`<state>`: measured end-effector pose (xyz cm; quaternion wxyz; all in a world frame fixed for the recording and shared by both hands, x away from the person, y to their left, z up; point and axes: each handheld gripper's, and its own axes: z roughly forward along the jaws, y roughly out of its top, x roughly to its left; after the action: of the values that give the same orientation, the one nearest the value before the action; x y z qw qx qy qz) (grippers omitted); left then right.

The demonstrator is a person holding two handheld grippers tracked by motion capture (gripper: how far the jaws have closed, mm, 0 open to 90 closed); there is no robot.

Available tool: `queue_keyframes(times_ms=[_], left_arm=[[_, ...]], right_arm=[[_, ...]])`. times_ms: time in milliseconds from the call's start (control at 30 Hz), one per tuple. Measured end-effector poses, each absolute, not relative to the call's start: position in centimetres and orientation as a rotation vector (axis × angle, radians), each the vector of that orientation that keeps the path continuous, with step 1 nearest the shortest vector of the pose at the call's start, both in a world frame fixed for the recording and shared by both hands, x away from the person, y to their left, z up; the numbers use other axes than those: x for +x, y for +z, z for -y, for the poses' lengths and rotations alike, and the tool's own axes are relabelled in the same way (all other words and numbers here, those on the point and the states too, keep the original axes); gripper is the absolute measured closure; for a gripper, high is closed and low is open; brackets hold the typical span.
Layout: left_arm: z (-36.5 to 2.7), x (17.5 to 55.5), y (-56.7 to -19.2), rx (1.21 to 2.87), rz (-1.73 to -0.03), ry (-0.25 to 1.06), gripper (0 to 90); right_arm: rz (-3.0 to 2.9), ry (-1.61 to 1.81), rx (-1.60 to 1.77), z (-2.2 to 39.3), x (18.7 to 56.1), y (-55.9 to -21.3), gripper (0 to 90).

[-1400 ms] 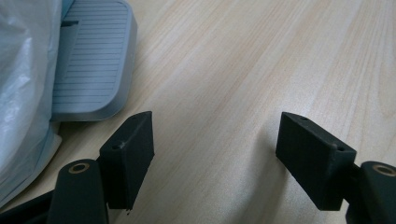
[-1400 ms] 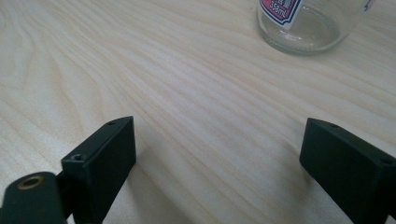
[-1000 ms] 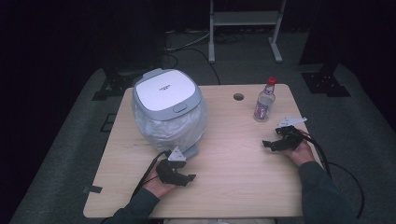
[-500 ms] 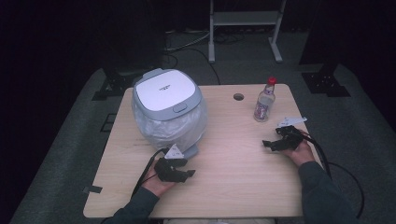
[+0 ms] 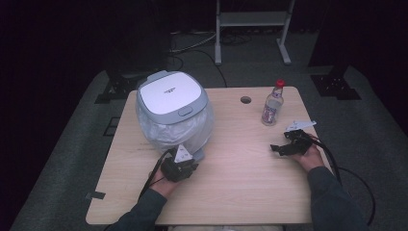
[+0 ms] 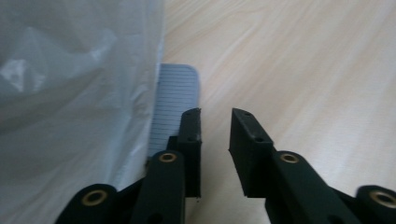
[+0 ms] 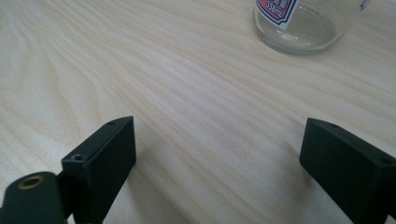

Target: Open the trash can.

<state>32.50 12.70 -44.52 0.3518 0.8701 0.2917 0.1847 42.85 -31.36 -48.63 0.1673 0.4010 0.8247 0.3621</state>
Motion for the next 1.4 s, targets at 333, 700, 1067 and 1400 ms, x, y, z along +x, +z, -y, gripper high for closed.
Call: queue_keyframes(times_ms=[333, 700, 1067, 1400], left_arm=[[-12.5, 33.2, -44.6, 2.230, -0.805, 0.550, 87.7], [-11.3, 34.6, -44.8, 2.243, -0.804, 0.594, 89.8], [-11.7, 34.5, -45.4, 2.211, -0.800, 0.575, 88.3], [-11.8, 34.3, -45.9, 2.184, -0.831, 0.562, 88.5]], right_arm=[[-2.346, 1.031, 1.141, 31.4, 42.9, -48.6, 9.2], [-2.346, 1.030, 1.143, 31.4, 42.9, -48.6, 9.2], [-2.345, 1.030, 1.143, 31.4, 42.9, -48.6, 9.2], [-2.345, 1.030, 1.143, 31.4, 42.9, -48.6, 9.2]])
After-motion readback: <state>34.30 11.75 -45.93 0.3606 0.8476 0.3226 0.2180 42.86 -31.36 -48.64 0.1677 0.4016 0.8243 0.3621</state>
